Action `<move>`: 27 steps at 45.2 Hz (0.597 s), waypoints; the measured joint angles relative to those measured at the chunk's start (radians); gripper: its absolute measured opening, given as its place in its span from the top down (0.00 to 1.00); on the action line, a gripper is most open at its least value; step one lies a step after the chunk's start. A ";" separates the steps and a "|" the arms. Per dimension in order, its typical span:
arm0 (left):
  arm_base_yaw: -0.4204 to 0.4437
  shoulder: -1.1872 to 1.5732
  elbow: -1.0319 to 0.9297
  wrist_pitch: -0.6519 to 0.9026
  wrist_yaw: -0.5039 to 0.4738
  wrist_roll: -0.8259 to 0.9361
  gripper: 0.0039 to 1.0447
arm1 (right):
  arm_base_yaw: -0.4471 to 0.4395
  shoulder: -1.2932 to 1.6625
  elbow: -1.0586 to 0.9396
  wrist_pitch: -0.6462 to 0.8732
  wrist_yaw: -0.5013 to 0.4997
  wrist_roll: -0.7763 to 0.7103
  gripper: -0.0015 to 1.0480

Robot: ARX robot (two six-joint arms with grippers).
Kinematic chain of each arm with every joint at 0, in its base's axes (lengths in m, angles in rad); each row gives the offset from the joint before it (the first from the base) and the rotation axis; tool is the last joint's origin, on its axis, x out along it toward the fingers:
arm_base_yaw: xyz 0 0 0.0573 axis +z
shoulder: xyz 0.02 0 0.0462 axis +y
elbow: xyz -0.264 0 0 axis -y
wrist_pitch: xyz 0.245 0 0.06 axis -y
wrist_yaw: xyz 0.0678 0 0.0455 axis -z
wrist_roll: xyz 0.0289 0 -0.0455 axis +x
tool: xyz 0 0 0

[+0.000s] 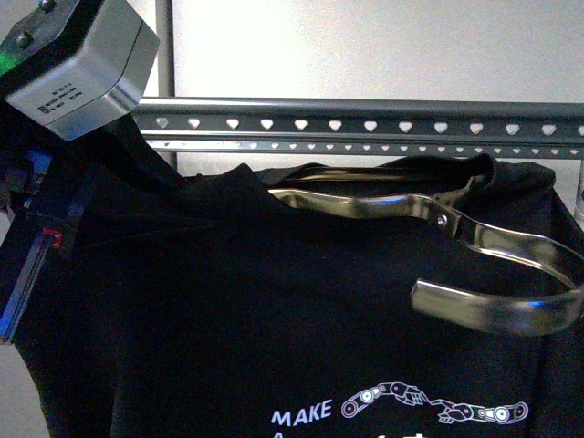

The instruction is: Hang clothes on hanger

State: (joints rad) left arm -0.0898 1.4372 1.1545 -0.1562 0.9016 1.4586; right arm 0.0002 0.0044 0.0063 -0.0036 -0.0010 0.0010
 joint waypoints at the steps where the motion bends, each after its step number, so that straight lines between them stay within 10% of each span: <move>1: 0.000 0.000 0.000 0.000 0.000 0.002 0.96 | 0.000 0.000 0.000 0.000 0.000 0.000 0.07; 21: 0.000 -0.001 -0.001 0.000 -0.002 0.007 0.96 | -0.008 0.010 0.004 -0.014 -0.019 -0.009 0.07; 27: 0.002 -0.002 -0.003 0.000 -0.008 0.009 0.96 | -0.253 0.511 0.274 -0.267 -0.521 -0.500 0.07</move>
State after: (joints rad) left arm -0.0883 1.4353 1.1515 -0.1562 0.8940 1.4677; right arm -0.2523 0.5152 0.2798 -0.2707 -0.5217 -0.4992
